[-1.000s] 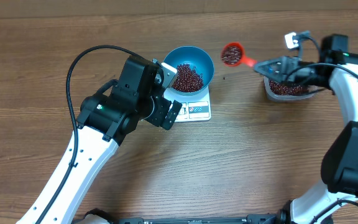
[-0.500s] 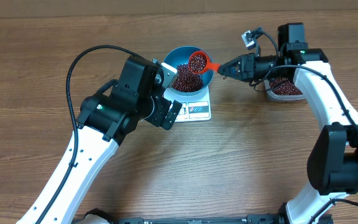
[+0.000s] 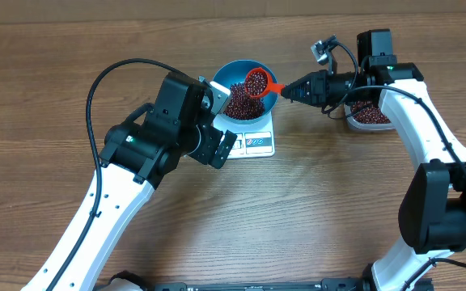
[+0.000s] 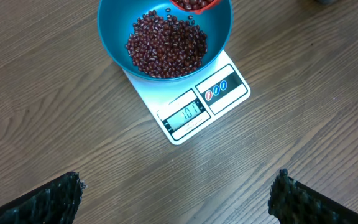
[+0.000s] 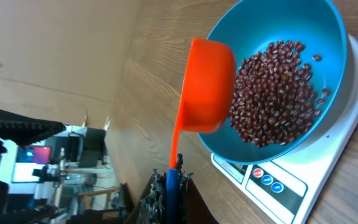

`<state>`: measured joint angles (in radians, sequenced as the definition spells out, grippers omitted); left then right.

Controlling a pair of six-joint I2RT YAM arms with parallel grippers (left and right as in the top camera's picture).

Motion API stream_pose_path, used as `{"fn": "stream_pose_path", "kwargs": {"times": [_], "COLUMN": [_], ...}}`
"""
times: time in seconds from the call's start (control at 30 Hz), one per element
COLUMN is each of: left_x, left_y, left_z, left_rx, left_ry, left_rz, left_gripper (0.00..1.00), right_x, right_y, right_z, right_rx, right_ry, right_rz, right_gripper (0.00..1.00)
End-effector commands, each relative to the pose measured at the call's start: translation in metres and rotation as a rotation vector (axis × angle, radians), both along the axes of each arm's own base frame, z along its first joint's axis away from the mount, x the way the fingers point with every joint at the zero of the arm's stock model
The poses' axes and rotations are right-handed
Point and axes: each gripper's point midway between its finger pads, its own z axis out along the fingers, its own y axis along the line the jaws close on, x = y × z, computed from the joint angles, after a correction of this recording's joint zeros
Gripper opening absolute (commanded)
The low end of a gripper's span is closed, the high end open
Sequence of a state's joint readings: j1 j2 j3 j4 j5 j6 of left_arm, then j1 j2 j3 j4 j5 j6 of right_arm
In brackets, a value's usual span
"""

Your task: Scoop item into bowl and weigh 150g on scale

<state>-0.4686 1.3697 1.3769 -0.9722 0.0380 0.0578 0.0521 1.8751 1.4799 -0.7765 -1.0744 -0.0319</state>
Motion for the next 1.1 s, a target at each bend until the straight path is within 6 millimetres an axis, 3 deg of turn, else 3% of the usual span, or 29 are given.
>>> {"fn": "stream_pose_path", "kwargs": {"times": [0.0, 0.73, 1.07], "left_x": [-0.001, -0.001, -0.001], "left_y": [0.002, 0.002, 0.002], "left_z": [0.001, 0.001, 0.001], "left_rx": [-0.011, -0.011, -0.011], "left_ry": [0.001, 0.001, 0.001], "left_rz": [0.012, 0.012, 0.012], "left_gripper": [1.0, 1.0, 1.0], "right_x": [0.006, 0.004, 0.013], "right_y": [0.001, 0.013, 0.015], "right_z": [0.015, 0.018, 0.015], "right_rx": [-0.008, -0.048, -0.096], "right_ry": [-0.142, -0.37, -0.437], "right_rz": [0.045, 0.159, 0.159], "right_gripper": [0.04, 0.04, 0.04]}}
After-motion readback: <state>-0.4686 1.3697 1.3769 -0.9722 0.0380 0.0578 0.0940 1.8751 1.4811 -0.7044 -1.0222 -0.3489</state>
